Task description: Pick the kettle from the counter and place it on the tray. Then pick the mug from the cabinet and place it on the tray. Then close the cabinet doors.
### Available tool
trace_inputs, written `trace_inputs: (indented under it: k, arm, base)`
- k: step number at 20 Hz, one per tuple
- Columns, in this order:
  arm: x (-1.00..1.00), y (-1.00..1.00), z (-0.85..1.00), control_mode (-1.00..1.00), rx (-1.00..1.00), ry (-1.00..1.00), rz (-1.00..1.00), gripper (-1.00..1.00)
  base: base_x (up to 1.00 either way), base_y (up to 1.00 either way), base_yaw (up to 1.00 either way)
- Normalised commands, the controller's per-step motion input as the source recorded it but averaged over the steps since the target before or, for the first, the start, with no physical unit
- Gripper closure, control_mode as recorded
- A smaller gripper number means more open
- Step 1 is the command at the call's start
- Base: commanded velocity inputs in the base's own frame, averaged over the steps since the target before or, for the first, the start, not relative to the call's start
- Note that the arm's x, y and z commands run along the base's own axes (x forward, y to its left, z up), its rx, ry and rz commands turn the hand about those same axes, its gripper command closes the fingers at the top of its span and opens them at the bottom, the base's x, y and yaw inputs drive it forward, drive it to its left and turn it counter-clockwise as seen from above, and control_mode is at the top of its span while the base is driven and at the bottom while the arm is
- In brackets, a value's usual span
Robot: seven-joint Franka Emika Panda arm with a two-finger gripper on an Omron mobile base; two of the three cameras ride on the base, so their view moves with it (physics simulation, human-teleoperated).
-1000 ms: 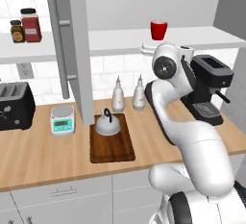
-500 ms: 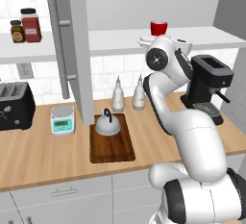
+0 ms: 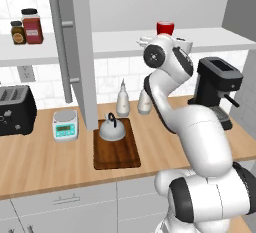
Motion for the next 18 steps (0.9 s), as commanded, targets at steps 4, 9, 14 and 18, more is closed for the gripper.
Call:
trace_inputs:
  k: [4,9,14,18]
  arm:
    - [0.5,0.1,0.02,-1.0,-0.04,0.08,0.0,-1.0]
    - [0.56,0.03,0.04,-1.0,-0.01,0.02,0.0,-1.0]
    - [0.47,-0.01,0.0,-1.0,0.0,0.0,0.0,-1.0]
    - [0.41,-0.04,0.0,-1.0,0.0,0.0,-0.01,-1.0]
  base:
    - [0.0,0.0,0.0]
    - [0.0,0.0,0.0]
    - [0.0,0.0,0.0]
    - [0.0,0.0,0.0]
